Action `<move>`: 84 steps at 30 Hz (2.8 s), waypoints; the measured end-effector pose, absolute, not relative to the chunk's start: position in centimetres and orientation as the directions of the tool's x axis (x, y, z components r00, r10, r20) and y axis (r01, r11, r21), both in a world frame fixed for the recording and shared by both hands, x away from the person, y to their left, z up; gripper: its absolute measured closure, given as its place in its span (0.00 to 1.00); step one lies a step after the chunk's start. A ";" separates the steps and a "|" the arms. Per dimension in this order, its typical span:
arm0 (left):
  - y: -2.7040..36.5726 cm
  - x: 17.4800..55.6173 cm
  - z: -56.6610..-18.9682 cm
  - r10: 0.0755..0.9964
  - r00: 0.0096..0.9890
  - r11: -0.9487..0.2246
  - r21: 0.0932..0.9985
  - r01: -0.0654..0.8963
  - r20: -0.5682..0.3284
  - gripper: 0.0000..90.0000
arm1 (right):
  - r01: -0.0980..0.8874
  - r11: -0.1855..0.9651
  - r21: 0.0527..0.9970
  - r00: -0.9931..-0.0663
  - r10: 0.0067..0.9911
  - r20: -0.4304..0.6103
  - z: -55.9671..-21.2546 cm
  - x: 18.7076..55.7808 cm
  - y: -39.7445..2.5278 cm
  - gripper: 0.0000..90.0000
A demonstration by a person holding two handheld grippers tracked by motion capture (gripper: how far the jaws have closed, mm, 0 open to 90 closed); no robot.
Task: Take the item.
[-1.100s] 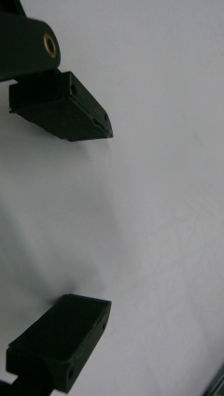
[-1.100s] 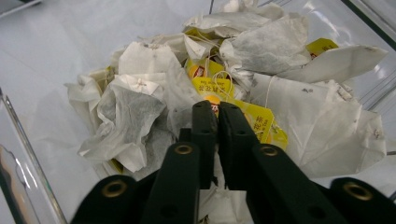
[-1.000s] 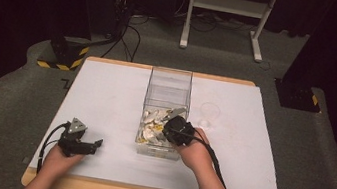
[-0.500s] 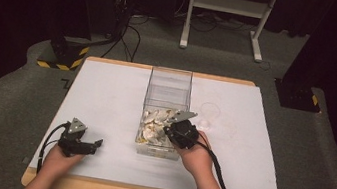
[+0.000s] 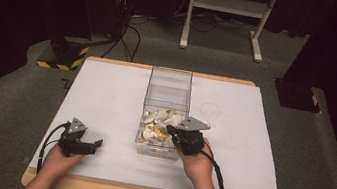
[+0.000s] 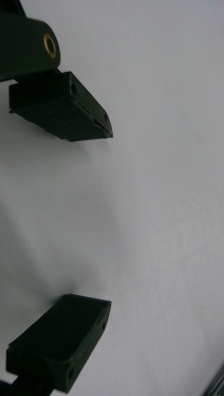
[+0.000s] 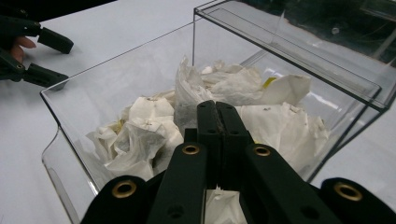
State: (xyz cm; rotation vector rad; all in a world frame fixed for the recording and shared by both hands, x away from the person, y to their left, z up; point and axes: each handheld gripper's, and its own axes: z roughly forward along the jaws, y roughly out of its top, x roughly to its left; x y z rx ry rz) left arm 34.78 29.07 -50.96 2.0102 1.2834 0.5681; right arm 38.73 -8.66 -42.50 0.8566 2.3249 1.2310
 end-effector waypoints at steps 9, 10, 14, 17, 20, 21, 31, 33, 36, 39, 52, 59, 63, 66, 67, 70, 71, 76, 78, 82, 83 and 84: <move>29.1 34.8 -51.0 0.908 0.420 -0.286 0.737 0.613 0.004 0.17 | 0.338 0.393 0.855 -0.733 0.680 -0.023 -43.0 38.6 -9.5 1.00; 29.1 34.8 -51.0 0.908 0.419 -0.285 0.737 0.612 0.004 0.17 | 0.334 0.391 0.858 -0.733 0.680 -0.024 -43.0 38.5 -9.4 1.00; 29.1 34.8 -51.0 0.908 0.419 -0.285 0.738 0.612 0.004 0.17 | 0.322 0.373 0.870 -0.729 0.684 -0.024 -42.7 38.3 -9.5 1.00; 29.1 34.8 -51.0 0.908 0.419 -0.285 0.737 0.612 0.004 0.17 | 0.313 0.350 0.883 -0.726 0.688 -0.015 -42.5 38.1 -9.7 1.00; 29.1 34.8 -51.0 0.908 0.419 -0.285 0.737 0.612 0.003 0.17 | 0.304 0.342 0.889 -0.724 0.689 -0.018 -42.3 38.0 -9.8 1.00; 29.1 34.8 -51.0 0.908 0.419 -0.285 0.738 0.612 0.003 0.17 | 0.301 0.336 0.893 -0.723 0.691 -0.017 -42.3 37.9 -9.8 1.00; 29.1 34.8 -51.0 0.908 0.419 -0.286 0.737 0.612 0.004 0.17 | 0.275 0.296 0.915 -0.717 0.697 -0.011 -41.6 37.5 -10.2 1.00; 29.1 34.8 -51.0 0.908 0.419 -0.286 0.738 0.612 0.004 0.17 | 0.270 0.289 0.919 -0.714 0.700 -0.010 -41.5 37.5 -10.3 1.00; 29.1 34.8 -51.0 0.908 0.419 -0.285 0.737 0.612 0.004 0.17 | 0.268 0.280 0.922 -0.711 0.703 -0.007 -41.3 37.3 -10.5 1.00; 29.1 34.8 -51.0 0.908 0.419 -0.285 0.737 0.612 0.004 0.17 | 0.258 0.266 0.929 -0.707 0.707 -0.006 -41.1 37.2 -10.6 1.00; 29.1 34.8 -51.0 0.908 0.419 -0.285 0.738 0.612 0.003 0.17 | 0.235 0.230 0.944 -0.703 0.712 0.001 -40.3 36.8 -11.1 1.00; 29.1 34.8 -51.0 0.908 0.419 -0.285 0.738 0.612 0.003 0.17 | 0.222 0.213 0.952 -0.694 0.720 0.000 -39.7 36.6 -11.7 1.00; 29.1 34.8 -51.0 0.908 0.419 -0.285 0.738 0.612 0.003 0.17 | 0.215 0.205 0.955 -0.687 0.727 -0.002 -39.3 36.5 -12.2 1.00; 29.1 34.8 -51.0 0.908 0.418 -0.284 0.738 0.612 0.002 0.17 | 0.210 0.200 0.957 -0.679 0.734 -0.004 -39.1 36.5 -12.5 1.00; 29.1 34.8 -51.0 0.908 0.419 -0.284 0.738 0.612 0.002 0.17 | 0.211 0.193 0.958 -0.675 0.738 0.000 -39.0 36.5 -12.8 1.00; 29.1 34.8 -51.0 0.908 0.419 -0.284 0.738 0.612 0.002 0.17 | 0.213 0.189 0.959 -0.668 0.744 0.002 -39.0 36.5 -13.0 1.00; 29.1 34.8 -51.0 0.908 0.419 -0.284 0.737 0.613 0.002 0.17 | 0.213 0.186 0.959 -0.663 0.749 0.002 -38.9 36.5 -13.2 1.00; 29.1 34.8 -51.0 0.908 0.419 -0.284 0.738 0.612 0.002 0.17 | 0.208 0.180 0.961 -0.649 0.761 -0.002 -38.8 36.5 -13.8 1.00; 29.1 34.8 -51.0 0.908 0.419 -0.284 0.738 0.613 0.002 0.17 | 0.210 0.180 0.961 -0.647 0.763 -0.002 -38.8 36.5 -13.8 1.00; 29.1 34.8 -51.0 0.908 0.420 -0.285 0.737 0.613 0.001 0.17 | 0.209 0.176 0.962 -0.632 0.775 -0.005 -38.7 36.6 -14.4 1.00; 29.1 34.8 -51.0 0.908 0.420 -0.285 0.737 0.613 0.001 0.17 | 0.211 0.174 0.962 -0.630 0.776 -0.002 -38.7 36.6 -14.5 1.00; 29.1 34.8 -51.0 0.908 0.420 -0.285 0.737 0.613 0.001 0.17 | 0.211 0.174 0.962 -0.630 0.776 -0.002 -38.7 36.6 -14.5 1.00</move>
